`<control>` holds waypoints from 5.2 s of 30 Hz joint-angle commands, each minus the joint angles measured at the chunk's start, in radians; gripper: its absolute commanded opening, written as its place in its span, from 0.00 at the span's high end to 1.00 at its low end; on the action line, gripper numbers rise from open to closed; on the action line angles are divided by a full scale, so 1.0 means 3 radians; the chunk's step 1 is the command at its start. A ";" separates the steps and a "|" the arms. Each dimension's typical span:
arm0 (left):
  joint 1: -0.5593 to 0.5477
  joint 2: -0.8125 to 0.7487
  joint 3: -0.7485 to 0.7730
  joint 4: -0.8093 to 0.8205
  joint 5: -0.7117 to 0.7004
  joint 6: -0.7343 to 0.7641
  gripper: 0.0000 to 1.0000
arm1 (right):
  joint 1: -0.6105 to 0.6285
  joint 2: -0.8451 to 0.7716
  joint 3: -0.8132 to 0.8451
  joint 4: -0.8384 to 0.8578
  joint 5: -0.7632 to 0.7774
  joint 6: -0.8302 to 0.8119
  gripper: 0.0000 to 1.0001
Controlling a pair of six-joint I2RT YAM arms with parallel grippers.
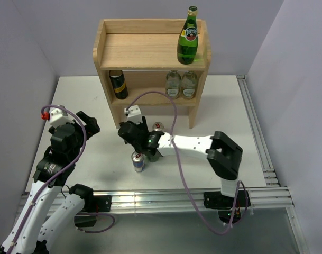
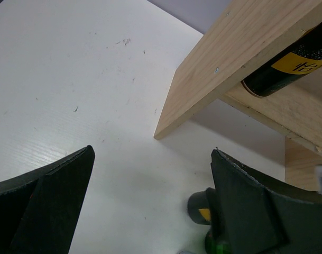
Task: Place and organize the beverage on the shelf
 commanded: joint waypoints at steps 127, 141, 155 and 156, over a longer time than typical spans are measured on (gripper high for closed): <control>0.0092 -0.0036 0.0027 0.0045 0.0132 0.0055 0.01 | -0.0648 -0.0522 0.0512 0.1005 0.0102 -0.1017 0.00; 0.0107 -0.0026 0.0032 0.0070 0.0346 0.0162 0.01 | 0.0236 -0.1747 -0.0555 0.0535 0.0694 -0.0629 0.00; 0.0122 0.0010 0.0032 0.0091 0.0469 0.0193 0.01 | 0.0942 -0.2169 -0.1973 0.0136 0.0725 0.0859 0.00; 0.0122 0.0010 0.0032 0.0091 0.0474 0.0193 0.01 | 0.0937 -0.2067 -0.1953 0.0075 0.0771 0.0940 0.00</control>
